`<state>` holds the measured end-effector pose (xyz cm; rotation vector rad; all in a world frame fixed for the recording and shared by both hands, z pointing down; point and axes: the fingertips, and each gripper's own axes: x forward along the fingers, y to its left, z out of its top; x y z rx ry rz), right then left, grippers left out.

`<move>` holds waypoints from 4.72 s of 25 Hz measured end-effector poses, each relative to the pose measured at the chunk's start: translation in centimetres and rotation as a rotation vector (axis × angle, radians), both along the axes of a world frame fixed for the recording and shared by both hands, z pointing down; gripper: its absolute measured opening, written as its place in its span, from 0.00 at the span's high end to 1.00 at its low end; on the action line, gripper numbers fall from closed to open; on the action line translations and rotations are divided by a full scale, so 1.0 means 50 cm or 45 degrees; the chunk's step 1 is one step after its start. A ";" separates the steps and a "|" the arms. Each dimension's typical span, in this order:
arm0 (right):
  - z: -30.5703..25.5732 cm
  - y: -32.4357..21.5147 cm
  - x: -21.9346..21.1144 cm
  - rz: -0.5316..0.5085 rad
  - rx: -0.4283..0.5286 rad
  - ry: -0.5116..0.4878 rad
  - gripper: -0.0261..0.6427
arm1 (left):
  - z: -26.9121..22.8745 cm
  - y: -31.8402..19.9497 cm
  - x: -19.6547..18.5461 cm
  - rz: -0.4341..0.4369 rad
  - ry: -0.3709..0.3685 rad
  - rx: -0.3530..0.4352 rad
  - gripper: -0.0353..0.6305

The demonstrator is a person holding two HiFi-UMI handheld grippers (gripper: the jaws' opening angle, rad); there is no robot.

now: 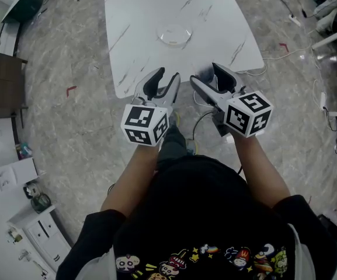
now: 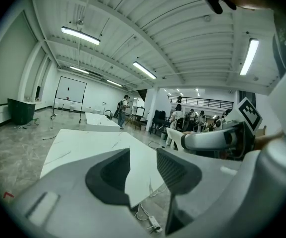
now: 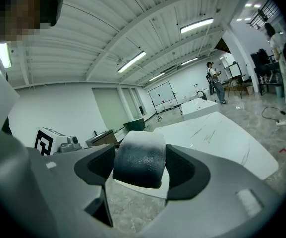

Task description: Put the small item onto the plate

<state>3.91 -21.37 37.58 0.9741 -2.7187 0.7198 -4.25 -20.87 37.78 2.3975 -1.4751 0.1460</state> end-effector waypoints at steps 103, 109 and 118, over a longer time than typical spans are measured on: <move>0.474 -0.567 -0.230 0.033 -0.312 0.701 0.44 | 0.312 -0.407 -0.262 0.017 0.108 -0.353 0.55; 0.387 -0.553 -0.210 0.098 -0.237 0.583 0.64 | 0.283 -0.398 -0.246 0.058 0.069 -0.339 0.55; 0.208 -0.479 -0.151 0.252 -0.042 0.396 0.93 | 0.201 -0.381 -0.213 0.124 -0.006 -0.270 0.55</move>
